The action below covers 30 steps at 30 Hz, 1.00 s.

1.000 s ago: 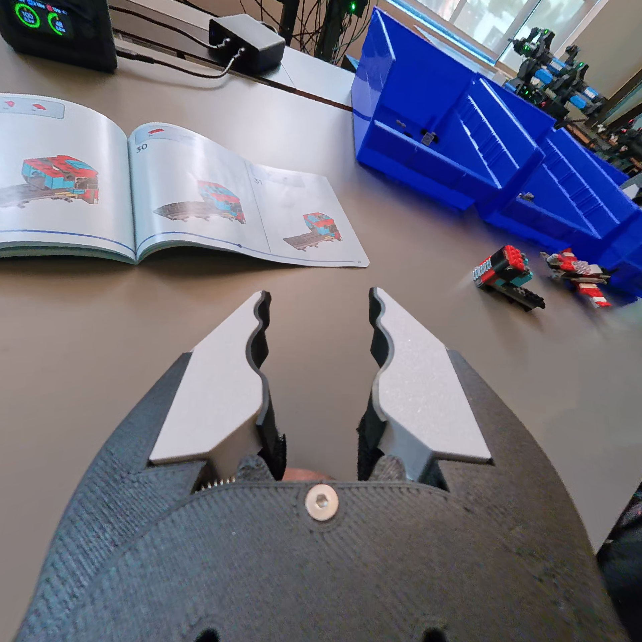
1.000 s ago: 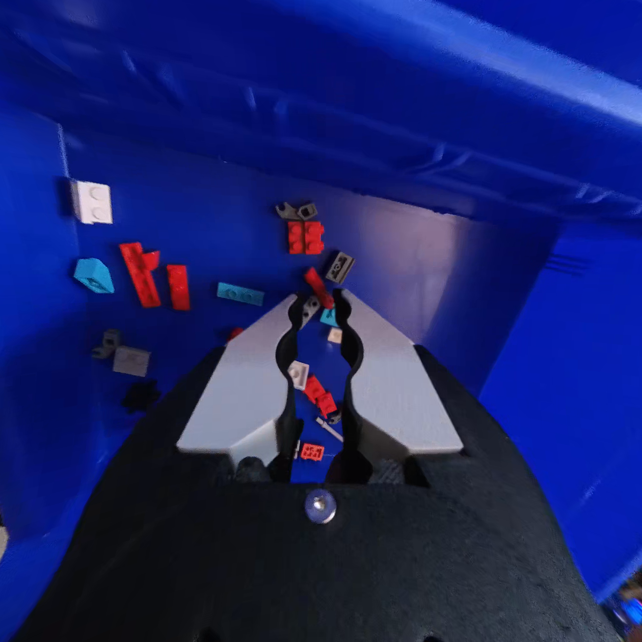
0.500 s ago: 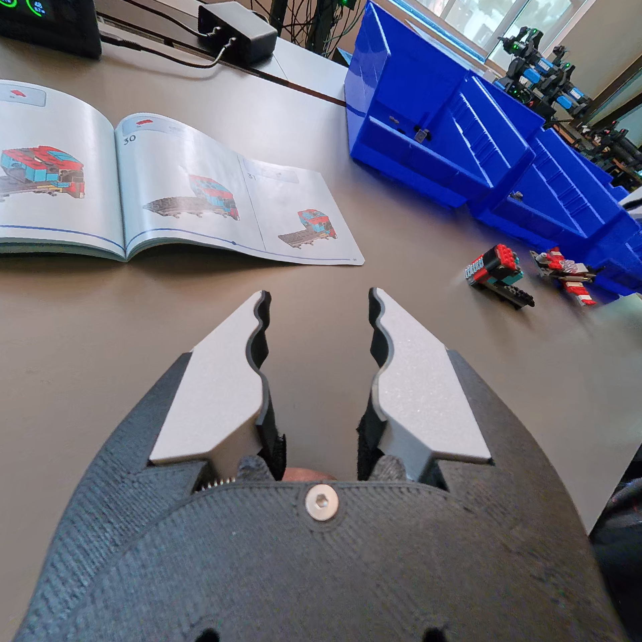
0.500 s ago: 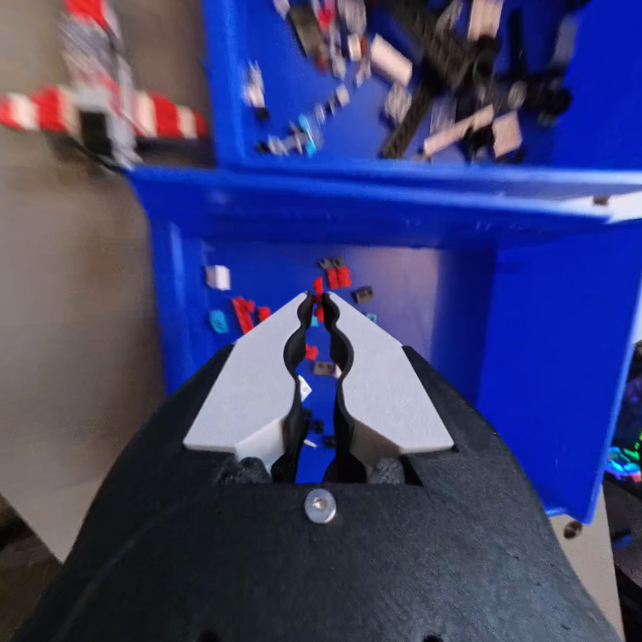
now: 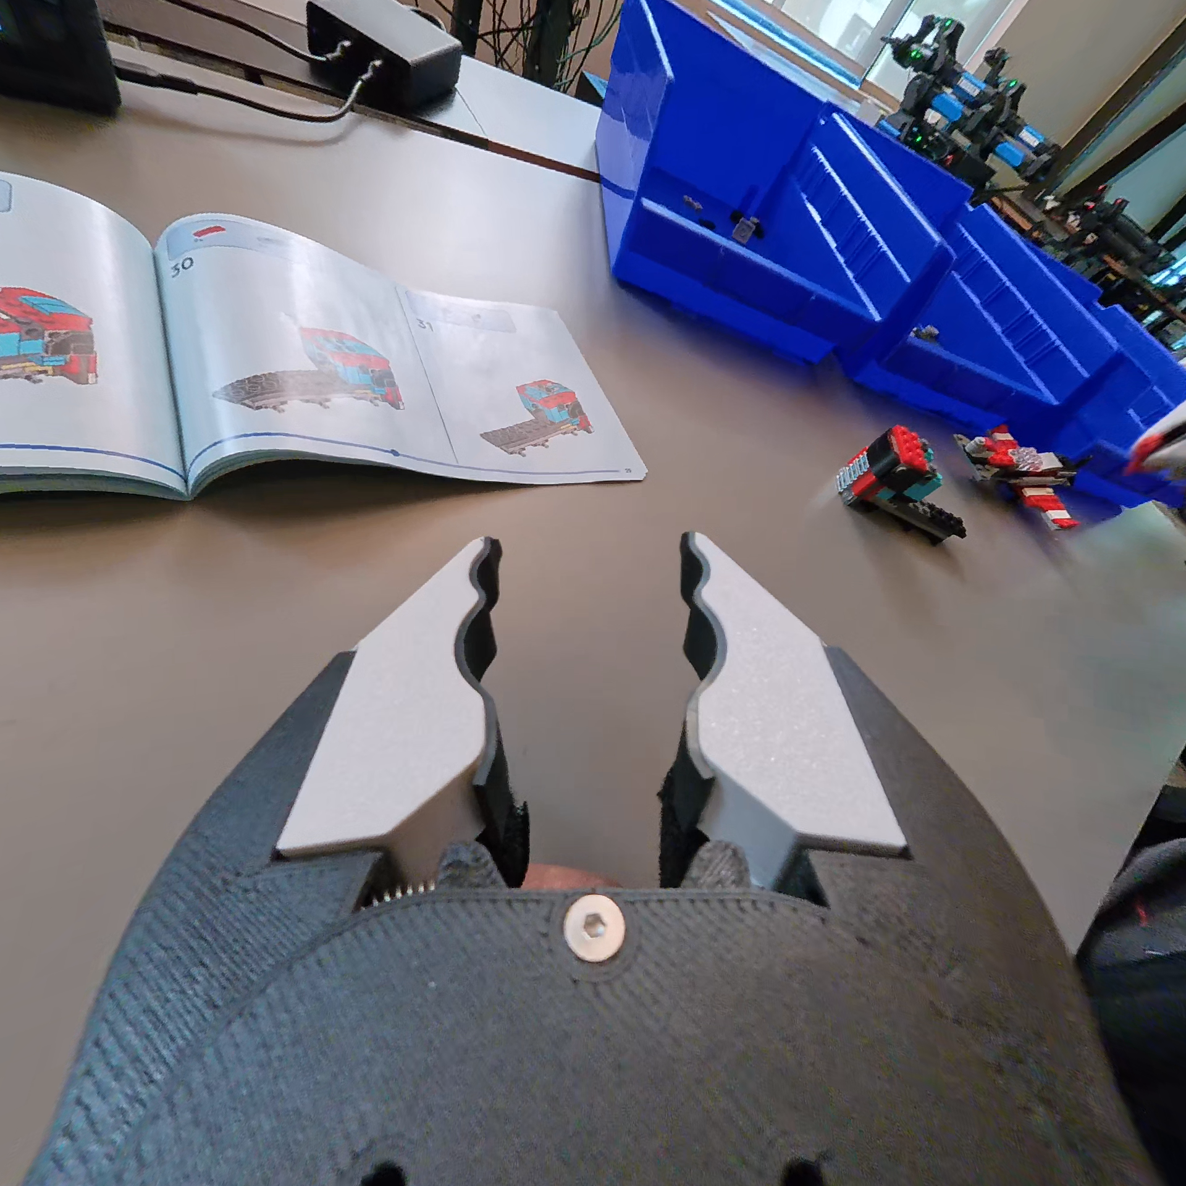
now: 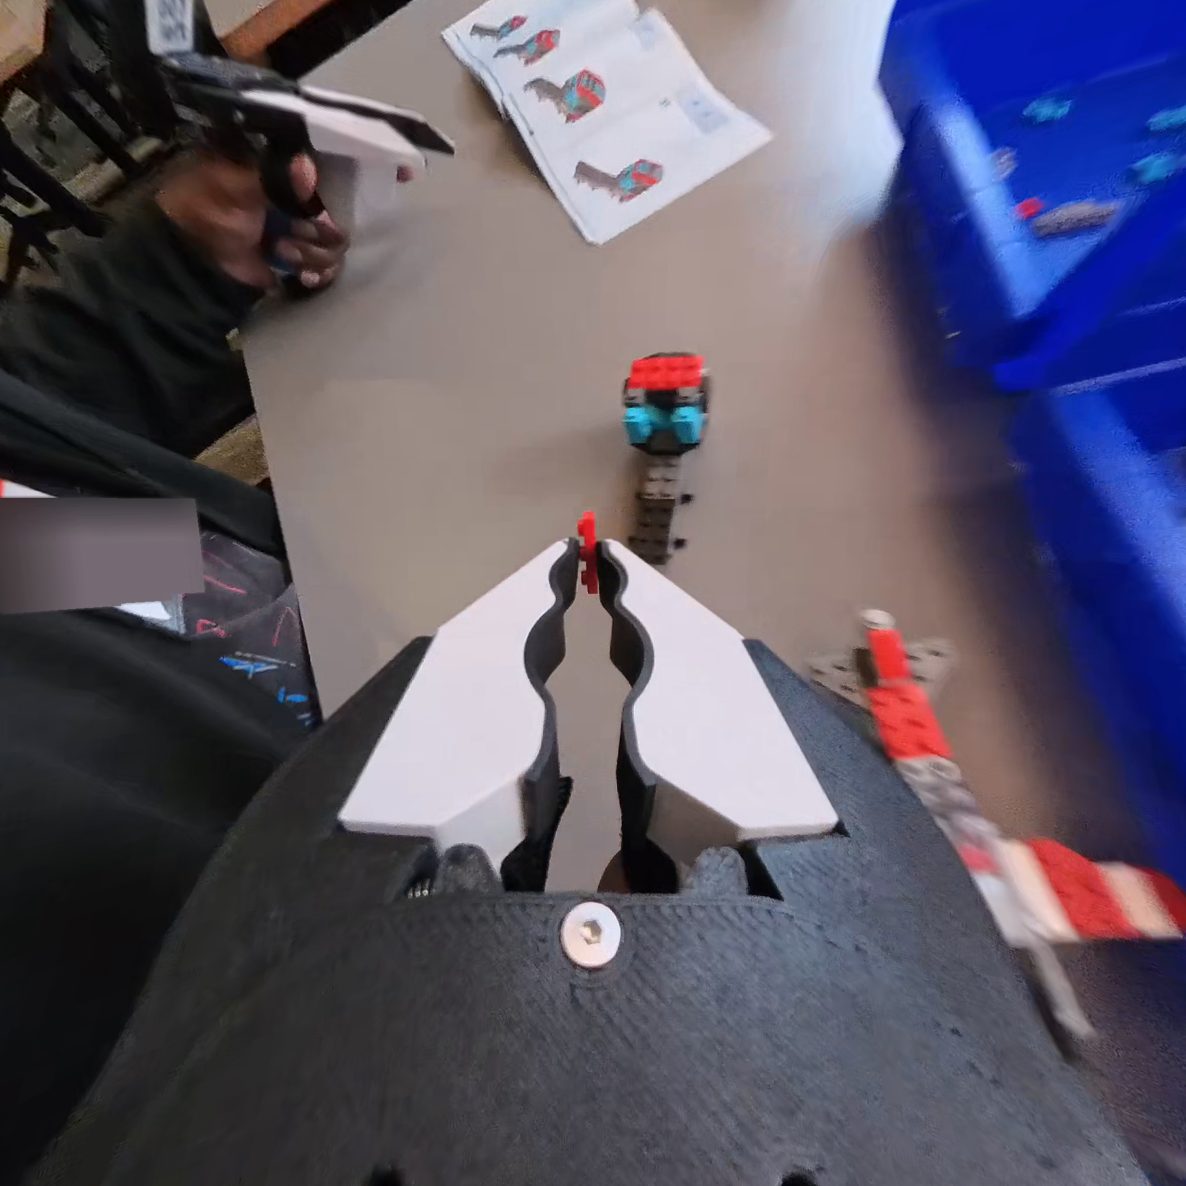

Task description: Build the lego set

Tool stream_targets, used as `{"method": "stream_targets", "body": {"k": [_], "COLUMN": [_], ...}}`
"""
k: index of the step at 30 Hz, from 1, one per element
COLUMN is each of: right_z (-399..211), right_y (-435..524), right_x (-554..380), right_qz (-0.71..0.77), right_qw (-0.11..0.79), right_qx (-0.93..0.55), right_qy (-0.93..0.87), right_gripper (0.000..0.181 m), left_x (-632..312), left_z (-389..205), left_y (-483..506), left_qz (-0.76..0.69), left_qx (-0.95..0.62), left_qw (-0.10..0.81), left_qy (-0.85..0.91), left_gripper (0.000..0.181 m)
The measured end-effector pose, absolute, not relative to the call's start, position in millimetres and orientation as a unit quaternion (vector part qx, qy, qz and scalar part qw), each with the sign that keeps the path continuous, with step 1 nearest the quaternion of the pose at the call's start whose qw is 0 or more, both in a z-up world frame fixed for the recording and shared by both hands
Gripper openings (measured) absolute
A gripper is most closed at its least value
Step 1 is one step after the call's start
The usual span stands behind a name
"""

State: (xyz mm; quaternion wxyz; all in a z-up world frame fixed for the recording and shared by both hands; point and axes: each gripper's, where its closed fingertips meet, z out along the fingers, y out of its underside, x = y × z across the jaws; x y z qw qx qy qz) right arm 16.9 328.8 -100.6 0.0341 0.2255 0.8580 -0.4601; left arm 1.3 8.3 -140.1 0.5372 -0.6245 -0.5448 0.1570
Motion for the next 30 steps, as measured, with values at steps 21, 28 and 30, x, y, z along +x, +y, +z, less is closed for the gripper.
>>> {"method": "stream_targets", "body": {"k": [21, 28, 30], "right_z": [-179, -183, -183], "right_y": [292, 269, 266], "right_x": [26, 23, 19], "right_qz": [-0.385, -0.385, -0.379], "right_qw": [0.007, -0.028, -0.042], "right_qx": [0.249, 0.22, 0.215], "right_qy": [0.889, 0.896, 0.899], "right_gripper": [0.013, 0.018, 0.023], "left_x": [5, 5, 5], "left_z": [-132, -132, -132], "left_y": [8, 9, 8], "left_qz": [0.121, 0.124, 0.125], "left_qx": [-0.604, -0.606, -0.605], "left_qw": [0.579, 0.577, 0.578], "left_qy": [-0.534, -0.533, -0.533], "left_gripper": [0.058, 0.058, 0.058]}}
